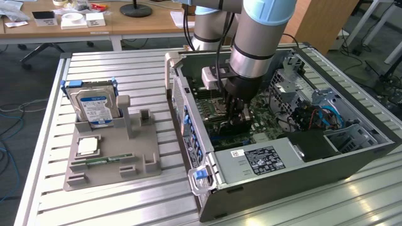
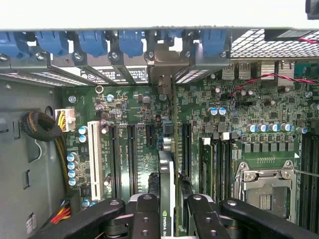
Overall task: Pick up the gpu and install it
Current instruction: 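Insert the gpu into the slot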
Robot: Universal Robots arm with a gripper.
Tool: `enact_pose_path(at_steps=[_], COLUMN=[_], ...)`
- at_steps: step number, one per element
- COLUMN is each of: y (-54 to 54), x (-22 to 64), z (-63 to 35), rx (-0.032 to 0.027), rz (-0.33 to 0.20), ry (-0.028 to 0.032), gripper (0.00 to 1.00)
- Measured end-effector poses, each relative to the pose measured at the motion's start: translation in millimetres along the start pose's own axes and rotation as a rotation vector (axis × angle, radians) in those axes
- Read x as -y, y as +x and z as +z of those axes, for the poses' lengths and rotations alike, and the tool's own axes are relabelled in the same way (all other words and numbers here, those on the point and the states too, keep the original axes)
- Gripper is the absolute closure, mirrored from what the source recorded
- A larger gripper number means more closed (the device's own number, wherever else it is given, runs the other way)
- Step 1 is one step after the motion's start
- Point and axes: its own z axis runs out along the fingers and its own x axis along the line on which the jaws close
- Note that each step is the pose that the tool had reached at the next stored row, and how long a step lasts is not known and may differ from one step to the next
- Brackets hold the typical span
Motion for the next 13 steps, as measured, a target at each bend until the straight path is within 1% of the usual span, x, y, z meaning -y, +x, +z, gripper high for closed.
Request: enact_pose_path(at_steps=[4,7,13], y=[-0.1,0.0,0.0], x=[-0.2,-0.4,-0.4], z=[1.1,1.1,1.1], rx=[0.0009,0.0000,0.0001], rz=[0.000,0.000,0.000], ry=[0.0004,0.0000,0.0000], gripper=[0.74,0.74,0.74])
